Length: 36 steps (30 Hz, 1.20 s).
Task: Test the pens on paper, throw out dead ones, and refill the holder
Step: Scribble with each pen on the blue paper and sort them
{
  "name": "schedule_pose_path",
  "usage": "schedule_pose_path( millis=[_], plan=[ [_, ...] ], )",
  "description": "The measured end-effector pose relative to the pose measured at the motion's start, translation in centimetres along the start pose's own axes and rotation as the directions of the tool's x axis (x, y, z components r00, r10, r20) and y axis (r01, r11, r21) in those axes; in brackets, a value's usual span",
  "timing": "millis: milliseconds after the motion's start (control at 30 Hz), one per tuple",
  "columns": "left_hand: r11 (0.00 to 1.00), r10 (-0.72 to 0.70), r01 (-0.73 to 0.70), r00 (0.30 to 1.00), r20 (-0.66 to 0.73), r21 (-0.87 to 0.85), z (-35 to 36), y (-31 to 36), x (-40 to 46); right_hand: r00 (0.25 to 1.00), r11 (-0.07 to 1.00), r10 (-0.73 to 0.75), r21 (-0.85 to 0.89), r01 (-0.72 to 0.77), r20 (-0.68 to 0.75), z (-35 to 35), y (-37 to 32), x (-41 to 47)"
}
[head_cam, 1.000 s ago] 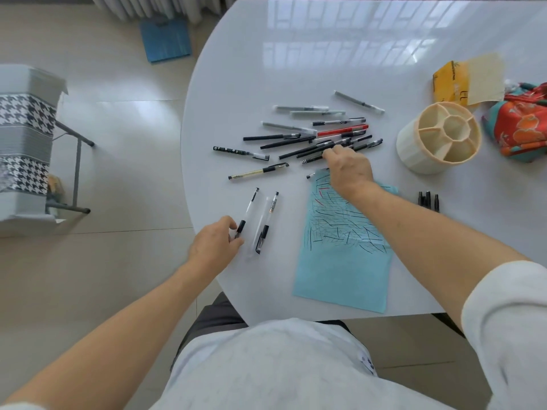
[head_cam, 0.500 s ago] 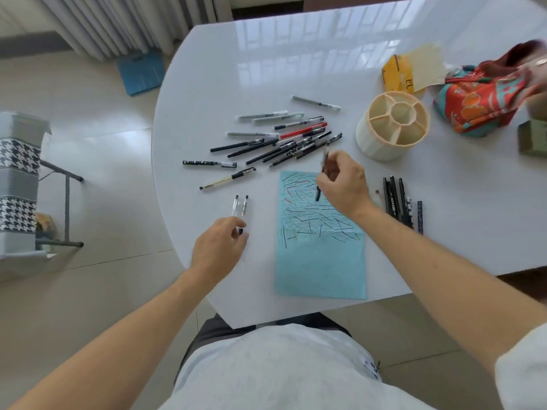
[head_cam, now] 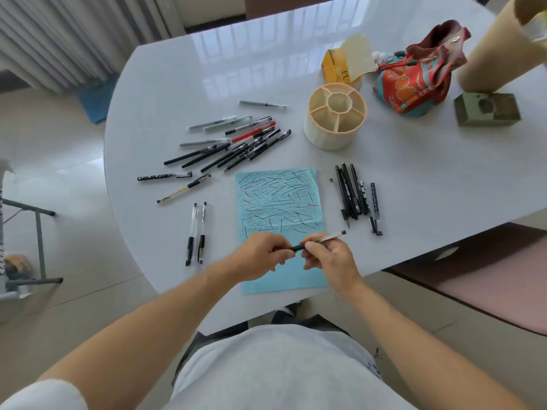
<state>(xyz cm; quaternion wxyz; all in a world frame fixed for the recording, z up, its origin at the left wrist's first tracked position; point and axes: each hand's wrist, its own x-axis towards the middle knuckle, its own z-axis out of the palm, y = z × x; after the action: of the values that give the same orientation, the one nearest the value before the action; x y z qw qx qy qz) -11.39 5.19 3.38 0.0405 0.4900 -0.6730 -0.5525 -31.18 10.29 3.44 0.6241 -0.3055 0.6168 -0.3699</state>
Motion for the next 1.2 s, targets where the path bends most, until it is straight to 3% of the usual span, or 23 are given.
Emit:
schedule_pose_path(
  millis=[67,167,233,400,567,833,1000,1100,1200],
  plan=[
    [0.999,0.012,-0.013,1.0,0.01,0.046,0.2,0.0,-0.1,0.999,0.999,0.023,0.034,-0.022,-0.024,-0.4,0.2,0.0],
    [0.971,0.027,-0.005,0.995,-0.091,0.239,-0.5,-1.3,-0.6,0.952,0.988,0.053,0.153,-0.006,-0.302,-3.2,-0.7,1.4],
    [0.943,0.008,0.058,0.981,-0.195,0.328,-1.5,-2.9,-1.3,0.922,0.997,0.005,0.067,0.023,-0.387,-6.2,-1.7,2.6],
    [0.877,0.146,-0.026,0.966,-0.214,0.481,-1.1,-4.1,-0.5,0.965,0.973,-0.151,-0.202,0.107,-0.217,-6.2,-2.0,3.5],
    [0.861,0.166,-0.064,0.973,-0.158,0.505,0.9,-4.3,0.7,0.948,0.827,-0.315,-0.501,0.254,-0.04,-2.0,0.1,3.0],
    [0.877,0.145,-0.039,0.972,-0.186,0.479,1.3,-4.6,0.6,0.931,0.708,-0.364,-0.653,0.268,-0.012,-0.1,0.6,3.2],
    [0.879,0.15,-0.041,0.97,-0.193,0.476,1.1,-4.5,0.8,0.894,0.659,-0.422,-0.729,0.186,-0.153,-1.2,0.2,3.6],
    [0.892,0.15,-0.045,0.968,-0.201,0.45,1.0,-4.4,0.7,0.895,0.745,-0.384,-0.649,0.154,-0.229,-2.3,0.0,3.3],
    [0.923,0.159,-0.046,0.95,-0.269,0.382,0.8,-4.1,0.6,0.922,0.899,-0.278,-0.411,0.151,-0.269,-2.2,-0.4,2.7]
  ],
)
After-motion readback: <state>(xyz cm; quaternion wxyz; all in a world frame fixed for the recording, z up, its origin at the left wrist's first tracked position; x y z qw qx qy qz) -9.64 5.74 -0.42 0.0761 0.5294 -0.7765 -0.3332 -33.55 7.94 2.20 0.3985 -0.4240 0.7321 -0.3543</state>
